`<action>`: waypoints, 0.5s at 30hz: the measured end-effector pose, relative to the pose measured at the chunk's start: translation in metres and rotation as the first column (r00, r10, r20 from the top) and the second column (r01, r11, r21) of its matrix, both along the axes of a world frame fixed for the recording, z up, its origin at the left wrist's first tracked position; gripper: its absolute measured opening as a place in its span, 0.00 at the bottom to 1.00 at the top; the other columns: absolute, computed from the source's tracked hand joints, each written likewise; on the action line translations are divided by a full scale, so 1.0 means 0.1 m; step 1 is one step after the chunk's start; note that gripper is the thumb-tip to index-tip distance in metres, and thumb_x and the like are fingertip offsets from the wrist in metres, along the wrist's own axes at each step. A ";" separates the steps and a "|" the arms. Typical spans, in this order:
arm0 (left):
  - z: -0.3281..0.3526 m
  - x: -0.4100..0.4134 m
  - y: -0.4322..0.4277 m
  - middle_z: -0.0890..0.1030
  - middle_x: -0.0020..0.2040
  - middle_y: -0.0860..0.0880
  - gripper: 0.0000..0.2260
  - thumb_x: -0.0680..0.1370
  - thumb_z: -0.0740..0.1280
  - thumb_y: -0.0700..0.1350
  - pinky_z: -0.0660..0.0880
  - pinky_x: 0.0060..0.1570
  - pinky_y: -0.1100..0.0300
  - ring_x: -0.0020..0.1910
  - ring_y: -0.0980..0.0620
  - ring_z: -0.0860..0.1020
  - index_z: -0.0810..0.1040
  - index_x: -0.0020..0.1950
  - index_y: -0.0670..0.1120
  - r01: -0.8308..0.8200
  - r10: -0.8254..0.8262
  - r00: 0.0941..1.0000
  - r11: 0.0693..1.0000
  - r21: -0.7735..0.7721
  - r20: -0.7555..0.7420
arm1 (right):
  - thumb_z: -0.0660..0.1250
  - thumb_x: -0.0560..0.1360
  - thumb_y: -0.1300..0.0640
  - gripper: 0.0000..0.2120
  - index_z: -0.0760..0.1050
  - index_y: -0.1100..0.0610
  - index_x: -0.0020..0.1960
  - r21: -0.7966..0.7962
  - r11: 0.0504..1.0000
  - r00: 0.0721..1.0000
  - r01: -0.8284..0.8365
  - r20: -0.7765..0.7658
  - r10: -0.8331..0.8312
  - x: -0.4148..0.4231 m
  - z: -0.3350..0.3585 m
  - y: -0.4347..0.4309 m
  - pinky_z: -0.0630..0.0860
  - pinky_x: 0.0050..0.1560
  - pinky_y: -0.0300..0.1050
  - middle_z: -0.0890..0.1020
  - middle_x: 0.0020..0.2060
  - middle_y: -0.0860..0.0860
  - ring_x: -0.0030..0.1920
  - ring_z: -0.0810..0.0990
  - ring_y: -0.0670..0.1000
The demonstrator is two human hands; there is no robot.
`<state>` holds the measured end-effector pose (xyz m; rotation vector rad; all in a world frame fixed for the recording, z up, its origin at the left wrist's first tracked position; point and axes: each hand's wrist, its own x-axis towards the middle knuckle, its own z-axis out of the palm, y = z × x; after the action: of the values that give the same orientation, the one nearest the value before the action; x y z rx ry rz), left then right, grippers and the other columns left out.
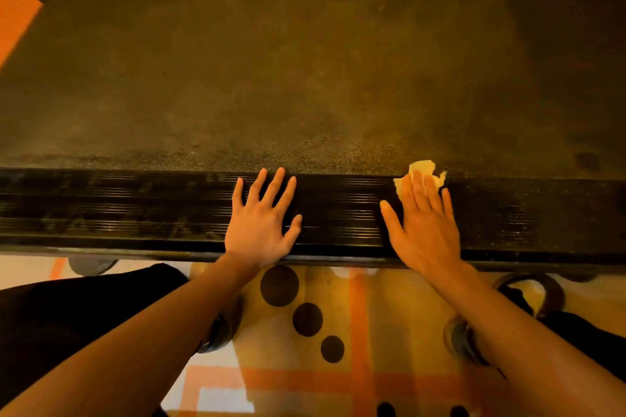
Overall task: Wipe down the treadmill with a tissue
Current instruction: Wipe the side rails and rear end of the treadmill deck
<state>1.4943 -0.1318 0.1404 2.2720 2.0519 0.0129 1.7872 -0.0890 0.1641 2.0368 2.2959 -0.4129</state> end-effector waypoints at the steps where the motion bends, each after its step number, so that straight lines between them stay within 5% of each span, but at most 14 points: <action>1: 0.00 0.00 0.00 0.58 0.84 0.47 0.32 0.83 0.49 0.64 0.51 0.78 0.33 0.83 0.39 0.54 0.58 0.84 0.51 0.001 -0.001 1.000 1.000 0.000 0.003 | 0.25 0.75 0.29 0.47 0.44 0.55 0.85 -0.005 1.000 0.999 0.023 -0.024 -0.023 -0.20 0.01 0.00 0.37 0.82 0.57 0.46 0.84 0.54 0.84 0.40 0.56; 7: 0.02 0.01 -0.01 0.59 0.84 0.47 0.31 0.83 0.50 0.65 0.52 0.78 0.33 0.83 0.40 0.55 0.60 0.84 0.52 -0.012 0.012 1.000 1.000 -0.002 0.001 | 0.32 0.79 0.31 0.42 0.45 0.55 0.85 -0.027 0.991 0.982 -0.127 -0.142 0.122 -1.21 0.00 -0.09 0.47 0.83 0.57 0.43 0.84 0.52 0.84 0.42 0.58; 11: 0.01 0.01 0.00 0.58 0.84 0.47 0.32 0.83 0.50 0.65 0.51 0.79 0.34 0.83 0.40 0.54 0.59 0.84 0.51 -0.010 0.010 1.000 1.000 -0.004 -0.006 | 0.36 0.83 0.34 0.37 0.51 0.54 0.85 0.043 0.967 0.968 -0.250 0.003 0.251 -0.72 -0.05 -0.11 0.47 0.82 0.56 0.52 0.84 0.53 0.84 0.48 0.54; 15: -0.01 -0.01 0.00 0.59 0.84 0.47 0.31 0.83 0.51 0.64 0.51 0.78 0.33 0.83 0.40 0.55 0.60 0.84 0.51 0.000 0.000 1.000 1.000 0.019 0.003 | 0.33 0.80 0.31 0.41 0.50 0.54 0.85 0.039 0.994 0.994 -0.102 0.052 0.100 -0.06 -0.04 -0.16 0.45 0.83 0.56 0.52 0.84 0.53 0.84 0.48 0.53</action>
<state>1.4936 -0.1316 0.1390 2.2813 2.0599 0.0356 1.7814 -0.1045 0.1604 1.9148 2.3850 -0.3074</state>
